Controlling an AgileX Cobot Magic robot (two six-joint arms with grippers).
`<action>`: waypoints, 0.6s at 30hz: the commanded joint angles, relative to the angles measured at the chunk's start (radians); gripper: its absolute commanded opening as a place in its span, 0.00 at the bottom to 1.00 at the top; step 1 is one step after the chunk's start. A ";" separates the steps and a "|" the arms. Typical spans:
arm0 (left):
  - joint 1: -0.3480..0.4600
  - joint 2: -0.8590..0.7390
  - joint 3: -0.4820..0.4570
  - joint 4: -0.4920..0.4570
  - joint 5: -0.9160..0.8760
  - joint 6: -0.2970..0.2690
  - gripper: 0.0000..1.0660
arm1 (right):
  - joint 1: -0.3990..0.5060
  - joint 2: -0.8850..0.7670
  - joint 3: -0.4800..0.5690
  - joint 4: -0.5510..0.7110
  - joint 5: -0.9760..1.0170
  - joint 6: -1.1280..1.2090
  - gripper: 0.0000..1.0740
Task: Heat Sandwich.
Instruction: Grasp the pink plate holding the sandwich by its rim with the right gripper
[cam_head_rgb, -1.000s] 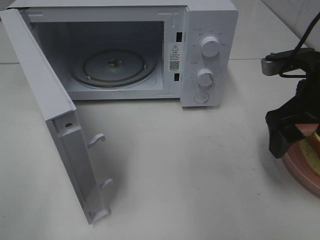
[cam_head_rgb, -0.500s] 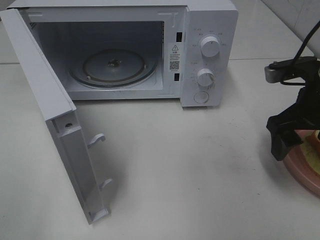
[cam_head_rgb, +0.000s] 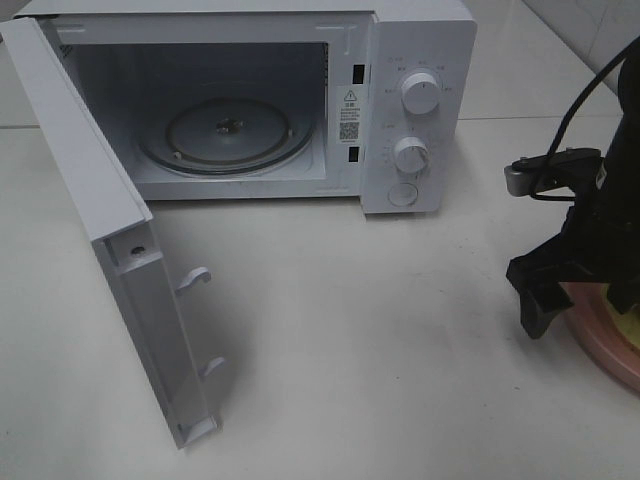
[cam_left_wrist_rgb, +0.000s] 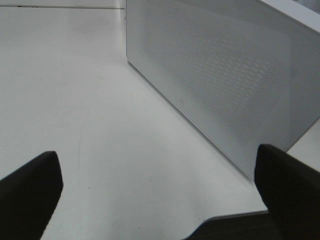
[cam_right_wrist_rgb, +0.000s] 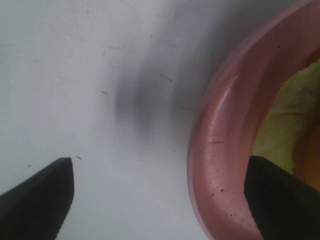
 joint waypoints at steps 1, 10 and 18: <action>-0.003 -0.017 0.003 -0.001 -0.013 -0.007 0.93 | -0.005 0.029 0.006 -0.001 -0.034 0.017 0.82; -0.003 -0.017 0.003 -0.001 -0.013 -0.007 0.93 | -0.005 0.082 0.006 -0.019 -0.080 0.024 0.82; -0.003 -0.017 0.003 -0.001 -0.013 -0.007 0.93 | -0.005 0.117 0.009 -0.054 -0.121 0.050 0.81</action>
